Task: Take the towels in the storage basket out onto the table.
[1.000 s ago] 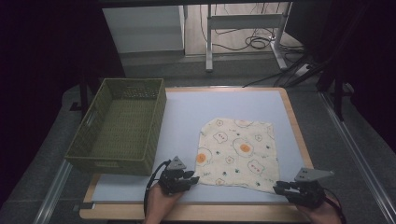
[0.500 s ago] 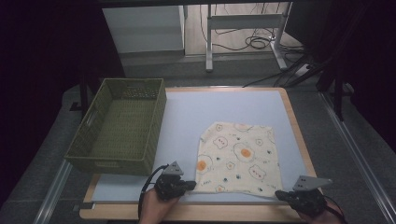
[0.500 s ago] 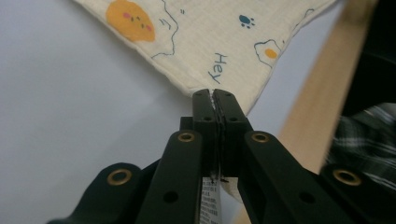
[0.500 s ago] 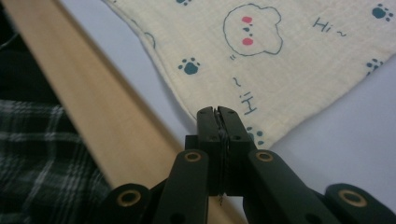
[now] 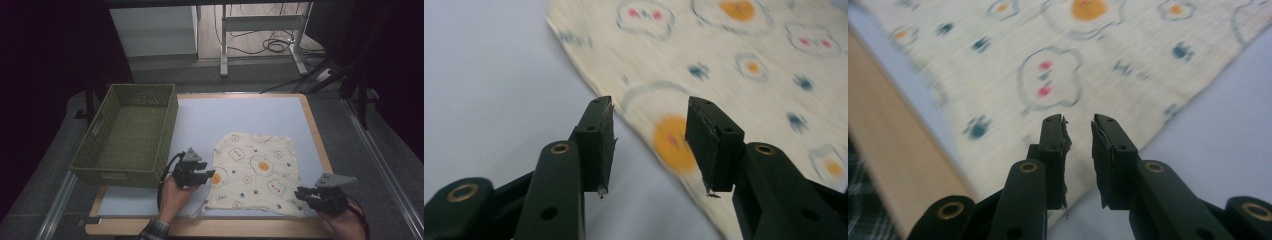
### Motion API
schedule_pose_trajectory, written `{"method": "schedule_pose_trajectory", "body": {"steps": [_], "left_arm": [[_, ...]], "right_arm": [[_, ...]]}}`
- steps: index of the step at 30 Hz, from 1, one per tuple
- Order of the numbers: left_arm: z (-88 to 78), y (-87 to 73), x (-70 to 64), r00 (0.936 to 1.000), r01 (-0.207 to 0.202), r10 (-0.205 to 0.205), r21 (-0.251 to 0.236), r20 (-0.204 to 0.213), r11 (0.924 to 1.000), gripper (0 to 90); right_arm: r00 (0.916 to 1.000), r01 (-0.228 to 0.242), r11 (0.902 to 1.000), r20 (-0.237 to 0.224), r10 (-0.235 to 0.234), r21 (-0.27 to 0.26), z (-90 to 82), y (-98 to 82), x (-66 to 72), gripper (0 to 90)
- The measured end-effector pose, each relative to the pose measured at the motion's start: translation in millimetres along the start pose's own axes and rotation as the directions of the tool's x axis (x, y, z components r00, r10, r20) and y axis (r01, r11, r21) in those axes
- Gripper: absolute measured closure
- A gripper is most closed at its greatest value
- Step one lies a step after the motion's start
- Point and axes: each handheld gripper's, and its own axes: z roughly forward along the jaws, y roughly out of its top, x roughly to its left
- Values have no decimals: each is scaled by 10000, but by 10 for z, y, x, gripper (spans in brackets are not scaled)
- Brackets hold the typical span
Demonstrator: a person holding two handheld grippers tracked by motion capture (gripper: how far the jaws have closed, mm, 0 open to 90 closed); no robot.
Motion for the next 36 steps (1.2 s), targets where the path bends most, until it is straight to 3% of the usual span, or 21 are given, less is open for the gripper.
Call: {"method": "schedule_pose_trajectory", "body": {"steps": [6,11,15,18,19,21,23,24,25,27,29,36], "left_arm": [[262,316,226,9996,-18,16,-71,-271,10000,574],[554,537,344,9972,-300,316,252,-683,9992,571],[764,627,401,9968,-320,369,688,-714,9971,594],[858,644,375,9966,-575,627,927,-539,9940,726],[844,651,359,9955,-732,780,858,-544,9936,873],[741,696,296,9916,-1012,1028,236,-789,9946,879],[594,760,243,9909,-1111,1073,-432,-813,9929,857],[526,802,216,9887,-1033,956,-628,-1157,9927,743],[498,825,214,9880,-957,889,-483,-1265,9942,595],[452,850,237,9844,-907,860,-238,-1538,9956,570],[436,834,307,9851,-747,721,-108,-1562,9971,566],[578,711,546,9841,-306,341,228,-1743,9993,553]], "right_arm": [[9977,-234,9997,630,236,-44,177,150,-208,709],[9927,-654,9977,1003,668,-170,301,214,-343,664],[9909,-824,9965,1053,836,-155,376,194,-398,638],[9901,-906,9957,1059,919,-171,402,162,-413,628],[9900,-979,9949,1001,998,-237,398,152,-421,623],[9895,-1021,9945,1005,1041,-245,391,138,-428,618],[9896,-1005,9947,1009,1021,-215,386,124,-437,617],[9898,-1042,9943,949,1061,-242,381,118,-446,617],[9894,-1102,9936,918,1121,-259,377,115,-453,617],[9891,-1127,9933,919,1147,-264,376,114,-453,615],[9897,-1067,9940,937,1086,-249,378,117,-448,610],[9865,-1246,9918,1038,1270,-290,365,143,-498,603]]}}
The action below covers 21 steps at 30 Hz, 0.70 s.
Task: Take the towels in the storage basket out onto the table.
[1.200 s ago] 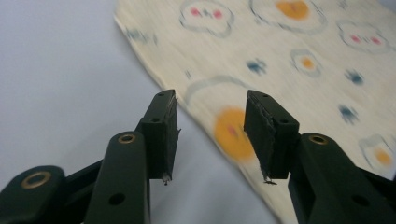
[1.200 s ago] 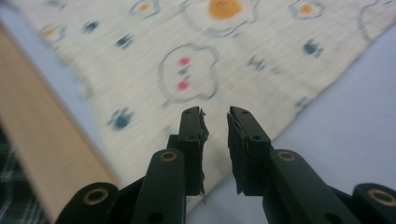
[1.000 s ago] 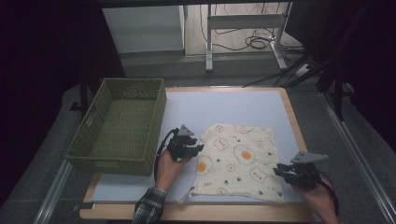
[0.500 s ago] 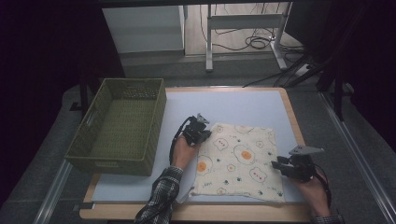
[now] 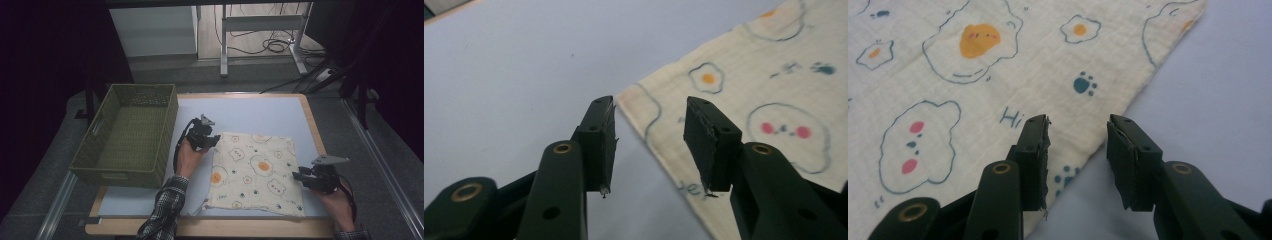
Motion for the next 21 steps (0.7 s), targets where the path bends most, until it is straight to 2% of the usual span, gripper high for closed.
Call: {"method": "schedule_pose_trajectory", "body": {"steps": [3,5,8,15,17,19,21], "left_arm": [[78,-2,45,10000,64,-64,30,15,10000,558],[136,10,71,9995,194,-191,-99,247,9998,558],[210,40,79,9995,183,-180,-108,270,9998,526],[338,72,128,9994,241,-239,-118,245,9996,500],[365,73,148,9990,307,-302,-150,316,9994,493],[387,72,162,9987,300,-293,-161,422,9994,491],[410,70,166,9994,186,-183,-109,283,9998,492]], "right_arm": [[10000,-59,10000,15,59,-62,0,57,-43,599],[9999,-120,9999,-7,120,-44,15,106,-67,575],[9991,-318,9988,-252,328,369,99,216,-128,536],[9993,-253,9992,291,244,323,243,457,-268,534],[9987,-225,9991,464,208,360,296,527,-318,578],[9984,-430,9987,391,419,270,360,603,-390,609],[9974,-474,9983,562,454,336,422,670,-447,624]]}}
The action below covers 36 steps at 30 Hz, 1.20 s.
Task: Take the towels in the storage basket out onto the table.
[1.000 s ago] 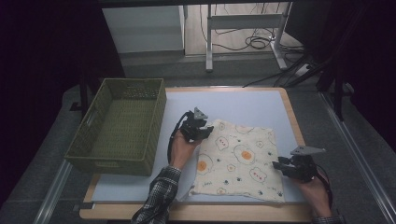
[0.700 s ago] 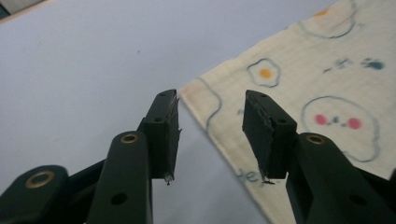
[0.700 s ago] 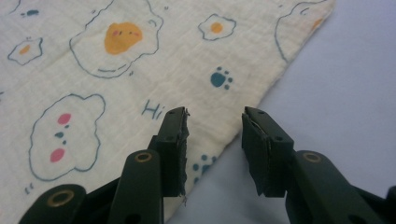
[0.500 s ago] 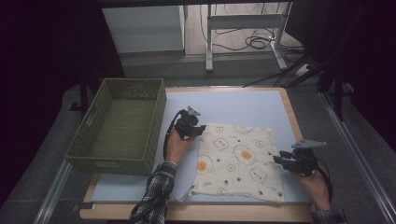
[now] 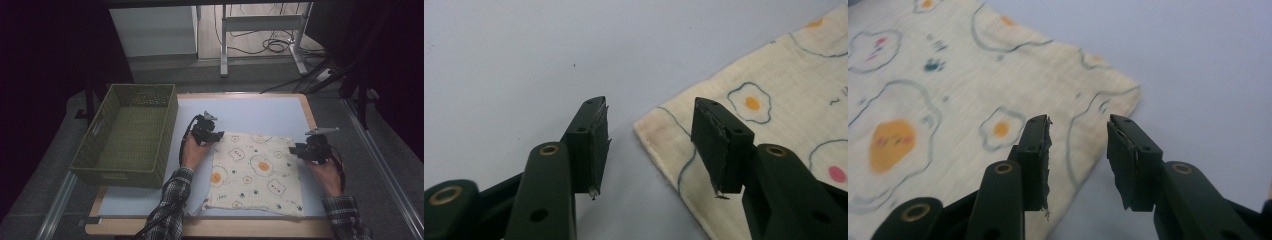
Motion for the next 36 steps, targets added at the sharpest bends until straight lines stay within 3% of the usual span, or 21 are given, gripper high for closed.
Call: {"method": "schedule_pose_trajectory", "body": {"steps": [5,12,19,25,27,29,32,34,36], "left_arm": [[51,-21,48,9999,106,-106,-53,54,9999,494],[101,-51,89,9999,134,-134,-67,39,9999,505],[116,-48,85,9998,42,-43,22,184,10000,431],[119,-45,57,9999,105,-105,67,20,9999,424],[113,-52,38,10000,-8,8,14,41,10000,452],[104,-58,7,9994,-261,262,-54,228,9996,566],[101,-57,-32,9984,-362,365,-71,427,9993,714],[99,-53,-35,9965,-436,437,-30,713,9990,798],[96,-39,-65,9955,-709,707,21,634,9975,856]], "right_arm": [[9984,-47,10000,567,46,31,158,130,-93,661],[9970,71,9995,769,-94,298,344,176,-157,667],[9981,-620,9981,35,620,34,353,156,-239,607],[9987,-39,9998,499,30,198,363,167,-170,619],[9983,11,9996,584,-27,278,364,177,-164,633],[9977,87,9995,668,-108,316,359,179,-164,695],[9996,-37,9995,295,28,310,357,184,-176,849],[9994,24,9992,331,-38,406,357,192,-158,868],[9990,99,9990,424,-117,428,360,201,-141,875]]}}
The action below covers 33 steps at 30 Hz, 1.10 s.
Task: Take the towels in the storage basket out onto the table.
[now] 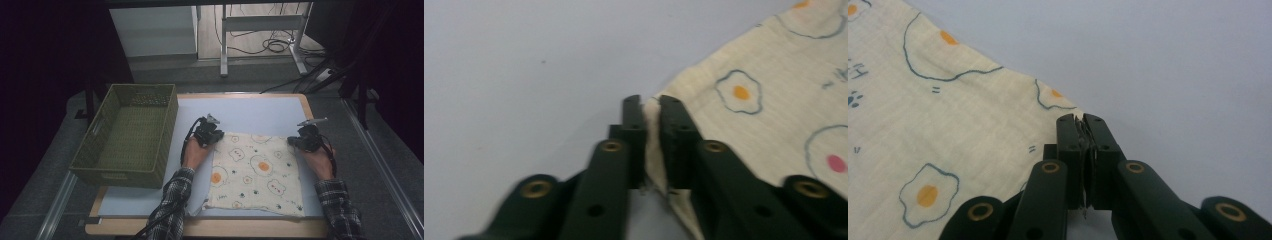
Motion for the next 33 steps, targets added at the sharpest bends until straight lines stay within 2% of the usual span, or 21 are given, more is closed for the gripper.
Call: {"method": "schedule_pose_trajectory", "body": {"steps": [2,3,4,6,10,13,17,21,23,27,31,33], "left_arm": [[-3,20,-5,9996,-250,251,62,-100,9997,872],[-6,28,-3,9988,-311,313,68,-376,9995,873],[-8,32,13,9984,-348,351,66,-433,9994,874],[-10,49,66,9979,-231,236,89,-600,9997,874],[-52,136,144,9935,-332,329,-15,-1093,9994,871],[-159,211,169,9935,-208,156,-457,-1126,9987,870],[-244,202,107,9928,-301,239,-513,-1174,9982,866],[-366,144,49,9957,41,-123,-892,-914,9960,866],[-429,116,11,9965,69,-151,-988,-820,9951,866],[-533,47,-91,9985,103,-155,-971,-524,9952,866],[-636,-63,-184,9994,308,-324,-1122,-131,9932,867],[-683,-122,-241,9997,226,-228,-1128,-8,9934,866]], "right_arm": [[10000,62,10000,68,-62,38,0,15,8,878],[9999,81,10000,126,-81,22,2,22,7,879],[9997,68,10000,224,-67,-10,6,30,7,880],[9997,47,9999,242,-44,-102,11,53,0,880],[9989,179,9987,439,-158,-482,3,155,-16,880],[9989,84,9944,457,-36,-1057,-82,255,-20,880],[9986,304,9935,459,-255,-1097,-179,265,24,880],[9987,463,9902,288,-429,-1316,-290,194,82,880],[9984,549,9889,229,-522,-1381,-361,160,107,880],[9989,438,9877,-113,-460,-1499,-499,82,143,880],[9979,521,9871,-313,-574,-1514,-597,-55,216,880],[9969,632,9867,-371,-695,-1497,-640,-150,263,880]]}}
